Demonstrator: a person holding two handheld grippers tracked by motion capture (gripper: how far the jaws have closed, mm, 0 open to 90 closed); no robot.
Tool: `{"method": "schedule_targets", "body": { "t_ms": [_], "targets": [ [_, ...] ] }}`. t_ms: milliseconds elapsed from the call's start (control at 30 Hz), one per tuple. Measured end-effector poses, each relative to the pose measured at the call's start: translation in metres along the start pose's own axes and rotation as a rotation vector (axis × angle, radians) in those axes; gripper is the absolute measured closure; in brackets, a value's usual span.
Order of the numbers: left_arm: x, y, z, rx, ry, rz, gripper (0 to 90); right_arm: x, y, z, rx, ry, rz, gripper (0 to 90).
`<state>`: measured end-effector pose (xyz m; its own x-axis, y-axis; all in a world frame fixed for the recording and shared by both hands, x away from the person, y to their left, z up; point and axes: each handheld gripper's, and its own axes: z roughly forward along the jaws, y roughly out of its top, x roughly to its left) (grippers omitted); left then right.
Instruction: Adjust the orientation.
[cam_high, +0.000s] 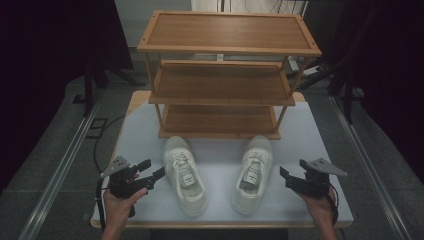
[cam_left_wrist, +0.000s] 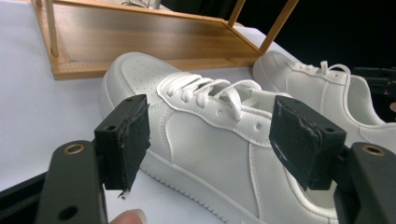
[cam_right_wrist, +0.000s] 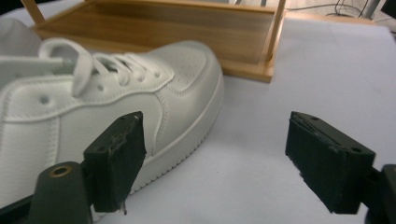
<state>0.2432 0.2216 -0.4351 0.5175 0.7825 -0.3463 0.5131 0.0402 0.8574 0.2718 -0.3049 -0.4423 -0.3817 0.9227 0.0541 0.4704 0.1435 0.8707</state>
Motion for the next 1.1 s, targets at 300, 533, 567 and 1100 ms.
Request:
{"method": "schedule_targets", "body": {
  "t_ms": [300, 533, 567, 1100],
  "targets": [
    [-0.002, 0.002, -0.003, -0.017, -0.002, -0.014, 29.2, 0.008, 0.009, -0.017, -0.086, -0.035, -0.002, 31.0],
    [-0.010, 0.007, -0.013, -0.033, -0.029, -0.010, 28.9, 0.021, 0.019, -0.032, -0.123, 0.020, 0.008, 34.5],
    [-0.010, 0.007, -0.013, -0.030, -0.028, -0.014, 29.0, 0.023, 0.020, -0.033, -0.131, 0.030, 0.011, 34.7],
    [-0.018, 0.008, -0.011, -0.009, -0.060, -0.025, 29.0, 0.085, 0.039, -0.048, -0.204, 0.245, -0.070, 64.3]
  ]
}}
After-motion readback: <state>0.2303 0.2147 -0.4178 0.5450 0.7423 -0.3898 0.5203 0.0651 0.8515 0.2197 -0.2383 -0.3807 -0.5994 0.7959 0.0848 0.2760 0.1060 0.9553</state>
